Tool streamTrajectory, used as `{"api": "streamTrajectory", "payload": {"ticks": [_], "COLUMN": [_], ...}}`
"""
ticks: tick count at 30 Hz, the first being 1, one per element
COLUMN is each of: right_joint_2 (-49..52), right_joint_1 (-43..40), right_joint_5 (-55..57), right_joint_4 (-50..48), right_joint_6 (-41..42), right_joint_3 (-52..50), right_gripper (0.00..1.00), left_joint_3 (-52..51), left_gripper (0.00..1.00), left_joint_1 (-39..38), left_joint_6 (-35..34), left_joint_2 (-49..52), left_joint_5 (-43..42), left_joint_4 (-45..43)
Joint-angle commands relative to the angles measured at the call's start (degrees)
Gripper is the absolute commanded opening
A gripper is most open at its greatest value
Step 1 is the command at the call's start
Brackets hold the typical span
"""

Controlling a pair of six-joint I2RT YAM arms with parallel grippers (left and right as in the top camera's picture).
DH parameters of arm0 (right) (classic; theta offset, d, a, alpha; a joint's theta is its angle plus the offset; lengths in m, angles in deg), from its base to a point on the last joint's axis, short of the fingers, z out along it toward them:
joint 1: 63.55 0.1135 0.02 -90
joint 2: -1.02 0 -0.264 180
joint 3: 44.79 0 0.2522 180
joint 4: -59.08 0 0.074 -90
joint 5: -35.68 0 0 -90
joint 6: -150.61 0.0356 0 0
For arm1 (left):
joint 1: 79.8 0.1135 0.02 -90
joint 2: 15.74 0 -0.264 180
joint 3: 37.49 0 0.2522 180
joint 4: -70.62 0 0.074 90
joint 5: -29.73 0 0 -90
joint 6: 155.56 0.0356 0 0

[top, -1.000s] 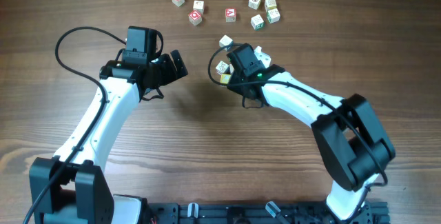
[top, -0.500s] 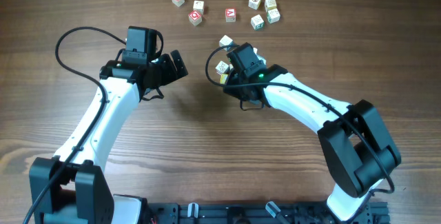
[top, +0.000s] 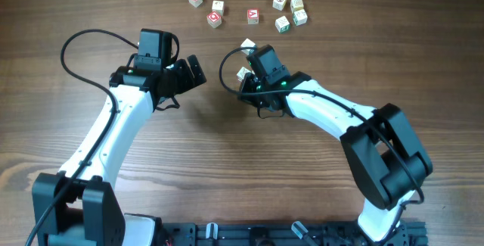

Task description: Form a circle

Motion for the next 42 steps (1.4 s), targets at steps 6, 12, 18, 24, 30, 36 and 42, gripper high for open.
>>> {"api": "streamTrajectory", "payload": {"ticks": [6,12,18,24,30,36,42], "right_joint_2": [0.8,-1.7,-1.3,0.0,0.2,0.2,0.2], "right_joint_1": [0.7,0.7,0.7,0.7,0.7,3.1,3.1], "right_joint_5": [-2.6,-2.1,3.2,3.4,3.0,0.8,1.4], "right_joint_4": [-3.7,-6.3,-10.6,-10.6,-9.4,-9.2,-4.5], "right_joint_6": [-2.4,-5.6,-7.9,-8.4,-8.5,-11.3,-11.2], "right_joint_3": [-0.1,-0.1,-0.1,-0.1,-0.1,-0.1,-0.1], "right_gripper": [0.05,0.05,0.04,0.05,0.05,0.05,0.05], "left_joint_3": [0.0,0.0,0.0,0.0,0.0,0.0,0.0], "left_gripper": [1.00,1.00,1.00,1.00,1.00,1.00,1.00], "left_joint_1": [0.2,0.2,0.2,0.2,0.2,0.2,0.2], "left_joint_6": [1.1,1.1,1.1,1.1,1.1,1.1,1.1], "left_joint_2": [-0.1,-0.1,-0.1,-0.1,-0.1,-0.1,-0.1], "left_joint_5": [0.6,0.6,0.6,0.6,0.6,0.6,0.6], "left_joint_4": [0.0,0.0,0.0,0.0,0.0,0.0,0.0]}}
